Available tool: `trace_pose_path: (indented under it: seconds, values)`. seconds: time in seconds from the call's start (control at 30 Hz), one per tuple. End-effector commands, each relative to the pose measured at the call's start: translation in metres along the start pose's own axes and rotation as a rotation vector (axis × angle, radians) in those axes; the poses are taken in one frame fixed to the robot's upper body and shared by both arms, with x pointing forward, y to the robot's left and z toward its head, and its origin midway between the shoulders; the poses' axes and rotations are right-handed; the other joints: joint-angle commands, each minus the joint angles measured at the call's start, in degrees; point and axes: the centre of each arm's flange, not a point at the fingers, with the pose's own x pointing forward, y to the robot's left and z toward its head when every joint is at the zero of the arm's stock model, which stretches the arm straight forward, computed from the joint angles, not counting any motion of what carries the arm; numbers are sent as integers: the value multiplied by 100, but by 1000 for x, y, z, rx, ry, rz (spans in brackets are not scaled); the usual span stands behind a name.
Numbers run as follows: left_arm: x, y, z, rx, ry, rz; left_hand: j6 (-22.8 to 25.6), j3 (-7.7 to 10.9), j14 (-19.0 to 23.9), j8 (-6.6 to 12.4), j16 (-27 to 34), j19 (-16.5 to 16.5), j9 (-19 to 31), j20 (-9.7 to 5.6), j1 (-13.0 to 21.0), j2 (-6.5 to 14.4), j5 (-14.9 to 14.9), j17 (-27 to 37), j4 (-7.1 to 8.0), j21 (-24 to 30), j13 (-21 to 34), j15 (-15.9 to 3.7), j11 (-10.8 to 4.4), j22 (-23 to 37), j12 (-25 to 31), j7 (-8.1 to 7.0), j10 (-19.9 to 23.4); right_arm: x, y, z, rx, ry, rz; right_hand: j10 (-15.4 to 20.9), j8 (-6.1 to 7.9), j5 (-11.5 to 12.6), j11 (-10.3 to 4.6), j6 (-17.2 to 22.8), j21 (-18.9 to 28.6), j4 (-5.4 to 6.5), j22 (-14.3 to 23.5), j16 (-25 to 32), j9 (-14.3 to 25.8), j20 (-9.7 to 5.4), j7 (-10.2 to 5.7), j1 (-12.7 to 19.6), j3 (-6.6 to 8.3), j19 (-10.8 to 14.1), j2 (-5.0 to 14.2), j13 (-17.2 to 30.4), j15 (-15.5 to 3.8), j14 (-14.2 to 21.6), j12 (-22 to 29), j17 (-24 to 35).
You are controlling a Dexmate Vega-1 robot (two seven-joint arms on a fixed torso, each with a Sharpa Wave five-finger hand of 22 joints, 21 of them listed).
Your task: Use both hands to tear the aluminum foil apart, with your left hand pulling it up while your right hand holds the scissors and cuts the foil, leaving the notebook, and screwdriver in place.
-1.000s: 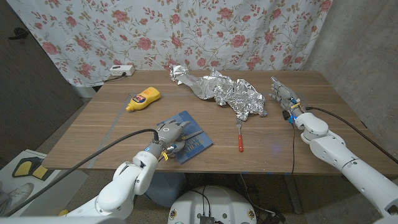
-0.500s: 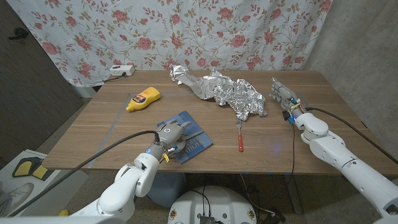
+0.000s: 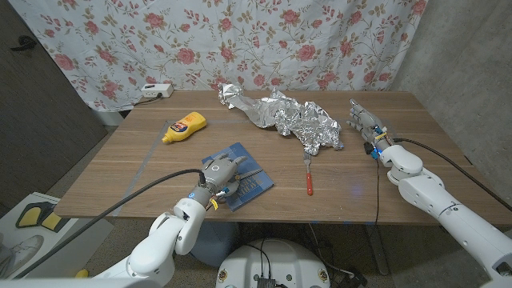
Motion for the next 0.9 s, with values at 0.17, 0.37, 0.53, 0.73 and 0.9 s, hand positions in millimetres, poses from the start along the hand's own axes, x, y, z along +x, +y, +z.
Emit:
trace_pose_path:
  seconds: [0.17,0.37,0.53,0.73,0.9]
  values:
    - [1,7,-5,-49,10,48,-279,-159,400,-69,205,66,5,-9,173,142,1,215,63,36,863,-172,-440,14,774,122,271,-2,-3,0,3,-2,-10,6,14,-7,16,-20,39,-12,14,35,11,2,-16,-2,26,-22,-1,6,-26,-42,29,11]
    - [0,7,-8,-57,13,47,-320,-230,535,-48,356,84,4,12,227,236,54,395,73,35,986,-175,-443,13,853,146,144,-3,-1,0,2,1,-8,7,15,-6,9,-17,41,-11,14,35,11,13,-31,-3,31,-19,3,6,-27,-45,30,11]
    - [-1,7,-10,-65,18,52,-398,-265,519,-61,406,89,4,14,284,256,124,502,53,33,1069,-172,-440,12,912,182,79,-2,1,1,0,-2,-7,6,12,-5,3,-23,40,-14,14,34,11,22,-36,2,36,-21,4,6,-23,-46,30,10]
    - [-2,10,-13,-71,21,71,-579,-348,497,-91,483,106,3,11,329,250,211,665,48,35,1192,-174,-441,13,1030,213,51,-1,1,3,-5,-3,-6,-1,10,-2,0,-31,38,-21,14,33,11,27,-55,11,44,-25,3,5,-25,-47,27,8]
    - [-3,15,-14,-77,25,102,-678,-380,519,-96,537,117,3,4,369,246,255,752,36,35,1248,-195,-439,12,1086,252,39,-1,2,3,-6,-4,-4,0,5,-1,-2,-44,36,-26,14,32,11,33,-106,16,49,-33,0,5,-28,-46,27,7]
